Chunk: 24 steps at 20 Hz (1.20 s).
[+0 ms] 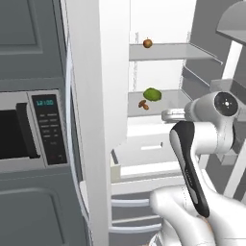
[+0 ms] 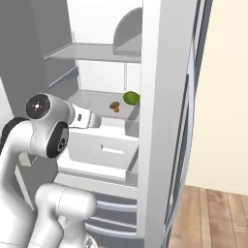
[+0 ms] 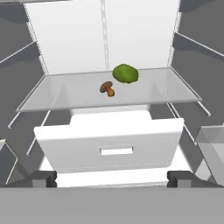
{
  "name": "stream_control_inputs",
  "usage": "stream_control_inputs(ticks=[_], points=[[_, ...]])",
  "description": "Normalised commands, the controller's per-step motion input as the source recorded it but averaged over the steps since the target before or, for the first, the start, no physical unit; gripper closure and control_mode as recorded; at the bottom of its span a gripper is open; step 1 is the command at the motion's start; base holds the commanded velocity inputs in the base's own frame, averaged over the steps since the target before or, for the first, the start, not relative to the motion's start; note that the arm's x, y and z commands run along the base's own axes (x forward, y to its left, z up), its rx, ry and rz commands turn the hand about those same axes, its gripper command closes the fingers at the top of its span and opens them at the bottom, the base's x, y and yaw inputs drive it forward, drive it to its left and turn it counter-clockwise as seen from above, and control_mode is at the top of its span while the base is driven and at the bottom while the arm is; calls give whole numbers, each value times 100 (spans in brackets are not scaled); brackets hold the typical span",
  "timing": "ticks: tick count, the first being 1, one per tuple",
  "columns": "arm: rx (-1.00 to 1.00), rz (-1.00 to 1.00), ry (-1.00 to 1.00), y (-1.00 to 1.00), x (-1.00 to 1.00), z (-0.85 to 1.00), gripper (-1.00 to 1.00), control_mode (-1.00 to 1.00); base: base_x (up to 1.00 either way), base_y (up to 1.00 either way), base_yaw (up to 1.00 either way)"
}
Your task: Place the mushroom in the correct fridge rack based on whether it is a fruit or vegetable. Finally, close the fridge door.
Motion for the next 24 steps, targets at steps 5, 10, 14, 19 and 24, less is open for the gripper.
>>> stream_control_inputs(ticks=[5,10,14,19,24], points=[[0,0,0,0,0,0,-100,100,-64,0,0],[0,0,0,0,0,0,-100,100,-18,0,-1],[0,0,0,0,0,0,-100,-100,0,0,0],[0,0,0,0,0,0,-100,-100,0,0,0],[0,0,0,1,-12,0,-100,-100,0,0,0]])
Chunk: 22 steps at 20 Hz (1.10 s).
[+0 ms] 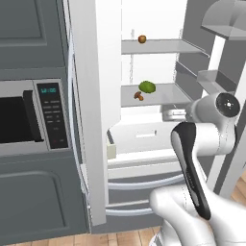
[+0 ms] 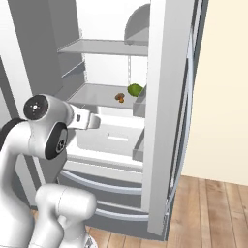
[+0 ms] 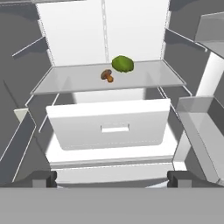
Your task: Place the mushroom in the correct fridge rack based on whether it is a fruit or vegetable. Finally, close the fridge door.
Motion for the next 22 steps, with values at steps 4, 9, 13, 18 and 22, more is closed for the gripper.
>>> stream_control_inputs(ticks=[4,9,13,18,22], points=[[-10,11,-9,34,-47,0,-100,-100,0,0,0],[-20,18,-18,60,-50,0,-100,-100,0,0,0],[-22,17,-19,54,-75,6,-100,-100,0,0,0],[-30,18,-6,71,-92,3,-100,-100,0,0,0],[-33,16,0,100,-27,0,-100,-100,0,0,0]])
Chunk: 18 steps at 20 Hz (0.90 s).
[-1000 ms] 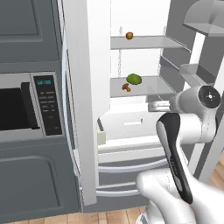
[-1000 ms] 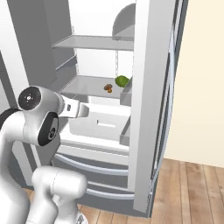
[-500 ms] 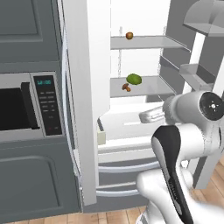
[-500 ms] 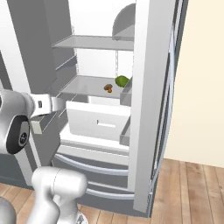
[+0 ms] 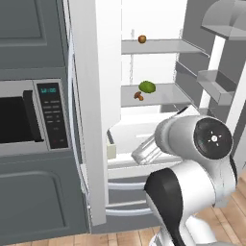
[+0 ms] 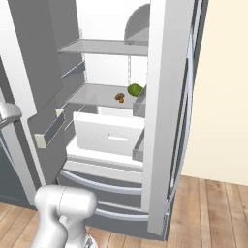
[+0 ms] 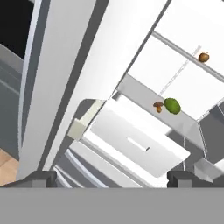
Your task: Place the mushroom in the correct fridge rack based on whether it is a fruit or vegetable. Finally, close the fridge door.
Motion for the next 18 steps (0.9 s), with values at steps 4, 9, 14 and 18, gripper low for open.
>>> stream_control_inputs(ticks=[4,9,14,18], points=[[-30,14,0,100,13,0,-100,-100,0,0,0],[-39,6,0,100,25,-1,-100,-100,0,0,0],[-40,2,0,100,38,-13,-100,-100,0,0,0],[-31,0,0,98,71,-22,-100,-100,0,0,0]])
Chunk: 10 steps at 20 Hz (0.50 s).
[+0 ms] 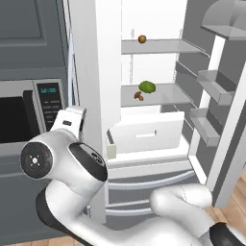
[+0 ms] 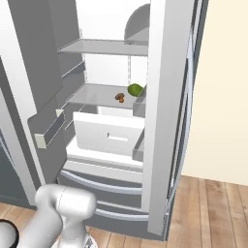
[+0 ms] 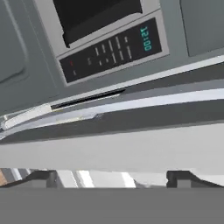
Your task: Place the mushroom in the correct fridge rack based on whether it is a fruit or vegetable. Finally, close the fridge door.
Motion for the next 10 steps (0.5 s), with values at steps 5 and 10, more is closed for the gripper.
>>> stream_control_inputs(ticks=[5,10], points=[[-35,0,0,100,87,-31,-100,-100,0,0,0],[-32,-4,0,76,80,-30,-100,-100,0,0,0]])
